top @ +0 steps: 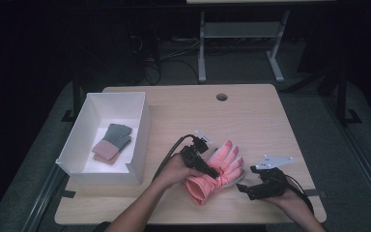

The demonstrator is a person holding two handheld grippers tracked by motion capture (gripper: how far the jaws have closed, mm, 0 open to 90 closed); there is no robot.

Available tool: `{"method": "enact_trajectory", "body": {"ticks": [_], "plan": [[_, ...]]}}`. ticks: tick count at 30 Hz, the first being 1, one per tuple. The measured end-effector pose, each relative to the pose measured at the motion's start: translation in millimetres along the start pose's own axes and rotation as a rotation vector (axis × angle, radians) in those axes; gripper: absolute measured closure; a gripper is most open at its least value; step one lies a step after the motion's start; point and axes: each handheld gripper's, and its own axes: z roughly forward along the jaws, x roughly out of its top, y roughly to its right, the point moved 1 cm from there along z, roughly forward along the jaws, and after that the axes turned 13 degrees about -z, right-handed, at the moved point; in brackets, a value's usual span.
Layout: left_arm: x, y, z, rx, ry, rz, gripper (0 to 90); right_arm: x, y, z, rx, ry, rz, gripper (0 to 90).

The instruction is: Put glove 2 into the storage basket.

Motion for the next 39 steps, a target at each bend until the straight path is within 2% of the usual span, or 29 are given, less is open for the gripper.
{"method": "enact_trajectory", "body": {"ticks": [2, 4, 6, 7, 10, 14, 23, 28, 34, 39], "plan": [[-0.7, 1.5, -3.8, -0.002, 0.007, 0.000, 60.8, -2.6, 1.4, -0.7, -0.010, -0.018, 0.014, 13.7], [-1.6, 1.5, -9.0, 0.007, 0.002, 0.019, 60.7, -6.6, 2.6, -2.0, -0.026, -0.013, 0.025, 13.7], [-3.2, 3.0, -13.7, 0.011, 0.009, 0.011, 60.6, -11.8, 3.0, -4.5, -0.037, -0.011, 0.044, 13.7], [-3.6, 3.4, -16.7, 0.019, 0.008, 0.017, 60.6, -15.2, 4.1, -5.9, -0.041, -0.009, 0.038, 13.7], [-3.3, 5.9, -26.0, 0.022, 0.035, 0.013, 60.5, -23.0, 6.1, -9.0, -0.069, -0.022, 0.037, 13.8], [-0.5, 11.4, -44.6, 0.021, 0.087, -0.012, 60.4, -23.5, 10.6, -9.7, -0.076, -0.007, 0.035, 13.7], [4.7, 24.8, -90.6, 0.060, 0.145, -0.030, 60.1, -23.1, 8.8, -6.0, -0.073, -0.001, 0.021, 13.7], [6.1, 30.3, -120.6, 0.100, 0.179, -0.016, 60.1, -22.6, 10.1, -6.5, -0.076, 0.006, 0.016, 13.7], [6.7, 38.6, -155.8, 0.135, 0.227, -0.013, 60.0, -17.5, 10.1, -1.7, -0.056, 0.003, 0.016, 13.7], [4.7, 38.6, -184.4, 0.163, 0.260, -0.025, 59.9, -14.5, 10.7, 1.4, -0.045, 0.003, -0.001, 13.7]]}}
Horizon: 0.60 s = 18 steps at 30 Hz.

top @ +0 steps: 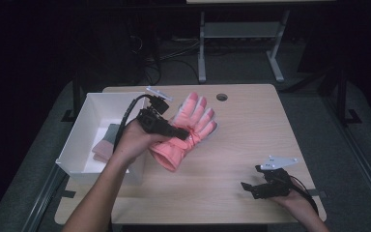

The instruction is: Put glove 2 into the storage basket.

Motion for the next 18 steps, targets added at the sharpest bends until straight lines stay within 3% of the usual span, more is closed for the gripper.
{"method": "enact_trajectory", "body": {"ticks": [8, 18], "plan": [[-0.5, -21.8, -41.0, 0.047, 0.067, -0.059, 59.8, 4.2, 1.5, 4.1, 0.006, 0.006, -0.010, 13.7], [-16.6, -57.0, -89.9, 0.102, 0.166, -0.143, 59.6, 6.6, 1.5, 7.3, 0.010, 0.003, -0.010, 13.7]]}}
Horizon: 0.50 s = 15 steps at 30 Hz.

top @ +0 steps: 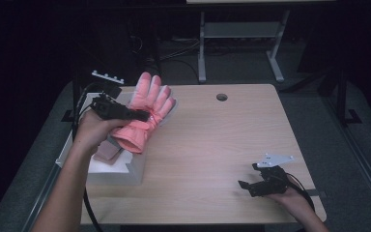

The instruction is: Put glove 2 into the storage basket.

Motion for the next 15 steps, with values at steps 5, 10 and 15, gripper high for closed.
{"method": "enact_trajectory", "body": {"ticks": [5, 10, 15], "plan": [[-4.4, -21.6, -19.0, 0.032, 0.041, -0.044, 59.6, 0.2, 0.1, 0.8, 0.003, -0.008, -0.006, 13.7], [-10.0, -45.6, -31.1, 0.069, 0.071, -0.092, 59.3, 0.1, 0.5, 0.7, 0.003, -0.008, -0.007, 13.8], [-18.5, -72.3, -31.7, 0.106, 0.078, -0.148, 59.2, 0.2, 0.3, 1.7, 0.003, -0.011, -0.005, 13.7]]}}
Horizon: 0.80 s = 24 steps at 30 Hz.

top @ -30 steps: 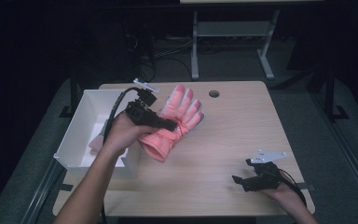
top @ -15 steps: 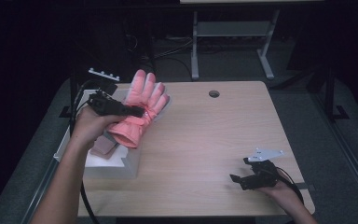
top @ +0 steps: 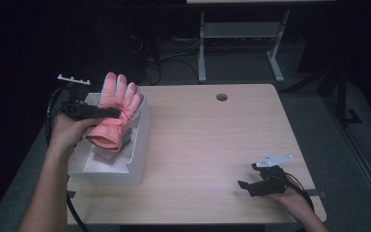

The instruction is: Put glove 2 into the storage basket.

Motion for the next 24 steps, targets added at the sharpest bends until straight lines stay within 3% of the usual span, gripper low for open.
{"method": "enact_trajectory", "body": {"ticks": [6, 13, 17, 20, 23, 24], "plan": [[-10.7, -22.9, 24.8, 0.055, -0.038, -0.049, 58.4, 0.0, -0.1, 0.1, 0.000, -0.001, 0.001, 13.7], [-17.1, -42.6, 38.5, 0.017, -0.004, -0.129, 58.3, -0.5, -0.1, 0.3, -0.003, -0.002, 0.012, 13.7], [-18.1, -51.4, 42.5, 0.003, 0.001, -0.149, 58.4, -1.7, 0.9, 0.1, -0.001, -0.004, 0.007, 13.7], [-20.4, -54.3, 51.7, 0.088, -0.043, -0.126, 58.4, -1.3, 1.2, 0.4, 0.000, -0.005, 0.012, 13.7], [-27.1, -61.5, 66.5, 0.057, -0.075, -0.143, 58.2, -1.3, 1.2, 1.1, 0.000, -0.007, 0.004, 13.7], [-29.5, -63.3, 71.1, 0.073, -0.084, -0.143, 58.0, -1.3, 1.1, 1.3, 0.002, -0.005, 0.004, 13.7]]}}
